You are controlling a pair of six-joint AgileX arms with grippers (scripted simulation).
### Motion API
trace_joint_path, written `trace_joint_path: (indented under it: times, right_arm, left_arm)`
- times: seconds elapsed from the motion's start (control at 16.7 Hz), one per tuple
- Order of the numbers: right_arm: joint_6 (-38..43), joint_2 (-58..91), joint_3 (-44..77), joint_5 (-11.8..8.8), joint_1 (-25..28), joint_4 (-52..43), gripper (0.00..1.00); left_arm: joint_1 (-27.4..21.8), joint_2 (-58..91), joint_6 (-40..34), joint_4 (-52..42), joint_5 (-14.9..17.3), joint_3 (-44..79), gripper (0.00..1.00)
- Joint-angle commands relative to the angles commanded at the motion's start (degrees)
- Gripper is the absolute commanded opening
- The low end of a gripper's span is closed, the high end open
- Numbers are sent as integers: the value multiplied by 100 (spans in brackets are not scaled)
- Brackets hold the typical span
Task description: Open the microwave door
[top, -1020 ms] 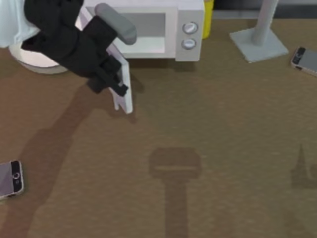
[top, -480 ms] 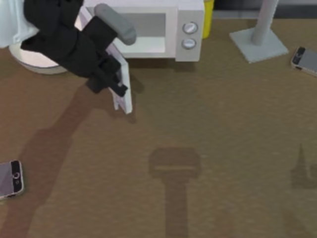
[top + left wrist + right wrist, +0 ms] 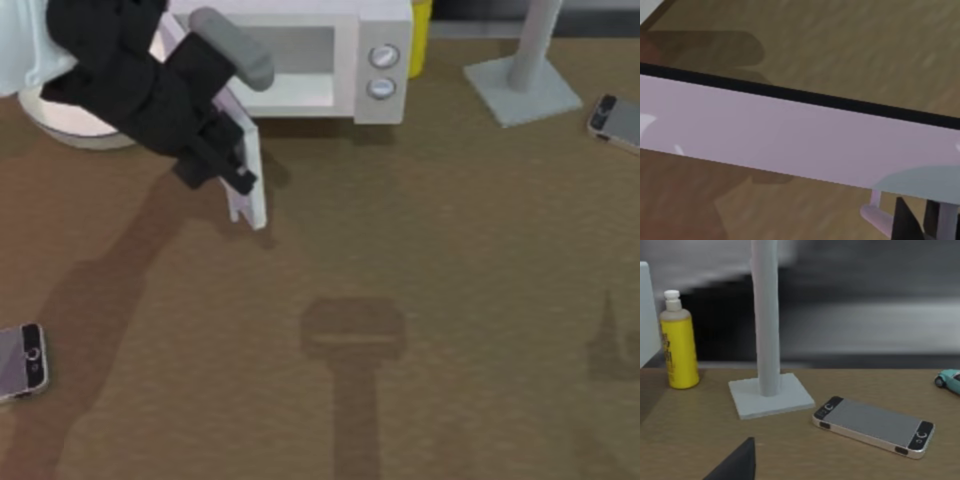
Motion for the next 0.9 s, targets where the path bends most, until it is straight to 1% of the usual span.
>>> trace_joint_path:
  times: [0.54,0.66,0.9]
  right_arm:
    - [0,0,0,0,0,0,100]
    - [0,0,0,0,0,0,100]
    - [0,0,0,0,0,0,100]
  left_arm:
    - [-11,17,9,-12,31,-16,0]
    - [64,10,195,-76,107,-18,0]
    - [324,-49,854,-268,385,-18,0]
